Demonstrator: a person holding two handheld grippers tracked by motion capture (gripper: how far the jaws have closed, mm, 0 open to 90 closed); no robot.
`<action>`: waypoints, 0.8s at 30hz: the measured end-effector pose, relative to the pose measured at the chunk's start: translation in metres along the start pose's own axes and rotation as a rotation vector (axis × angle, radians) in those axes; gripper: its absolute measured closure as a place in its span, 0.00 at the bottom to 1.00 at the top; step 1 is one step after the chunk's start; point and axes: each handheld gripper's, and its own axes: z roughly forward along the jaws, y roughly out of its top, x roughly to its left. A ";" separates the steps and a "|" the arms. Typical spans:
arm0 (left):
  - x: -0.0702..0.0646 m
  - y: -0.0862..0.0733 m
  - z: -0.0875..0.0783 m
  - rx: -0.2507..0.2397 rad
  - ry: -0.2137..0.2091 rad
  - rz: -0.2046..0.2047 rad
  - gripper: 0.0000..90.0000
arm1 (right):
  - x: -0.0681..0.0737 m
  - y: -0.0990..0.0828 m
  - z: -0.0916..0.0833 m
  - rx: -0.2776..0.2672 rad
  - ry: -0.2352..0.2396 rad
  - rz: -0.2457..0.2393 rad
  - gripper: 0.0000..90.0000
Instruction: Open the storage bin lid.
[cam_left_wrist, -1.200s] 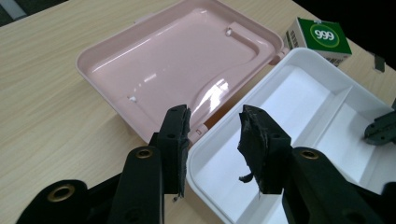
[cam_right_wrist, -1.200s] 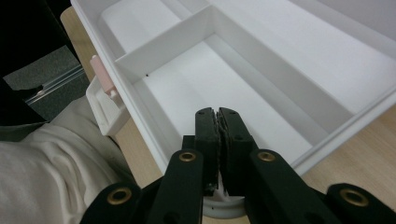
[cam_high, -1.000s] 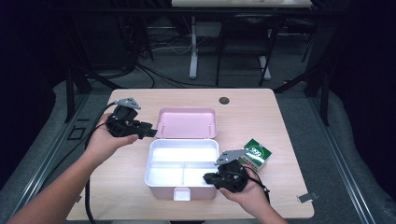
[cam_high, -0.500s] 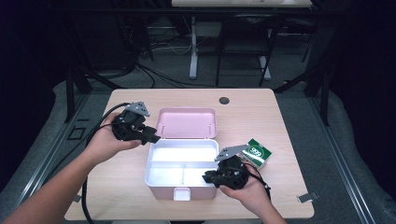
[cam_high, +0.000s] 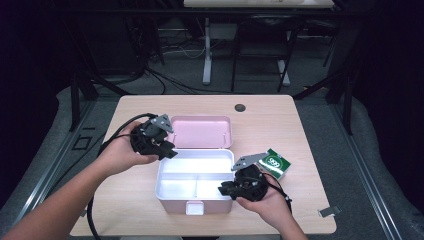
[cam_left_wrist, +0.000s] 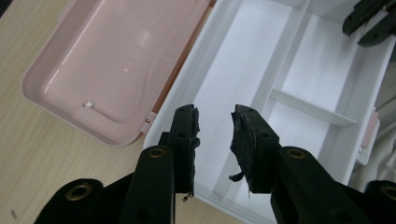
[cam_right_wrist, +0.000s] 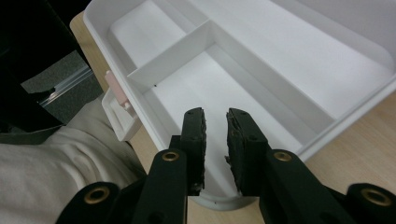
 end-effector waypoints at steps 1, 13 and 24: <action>-0.002 0.001 0.002 0.015 -0.003 0.013 0.78 | -0.002 -0.001 -0.002 -0.007 0.000 0.006 0.85; -0.017 0.018 0.023 0.162 -0.017 0.150 0.84 | -0.009 -0.006 -0.015 -0.050 0.003 0.036 0.85; -0.026 0.030 0.043 0.261 -0.028 0.220 0.86 | -0.015 -0.010 -0.022 -0.078 -0.006 0.054 0.84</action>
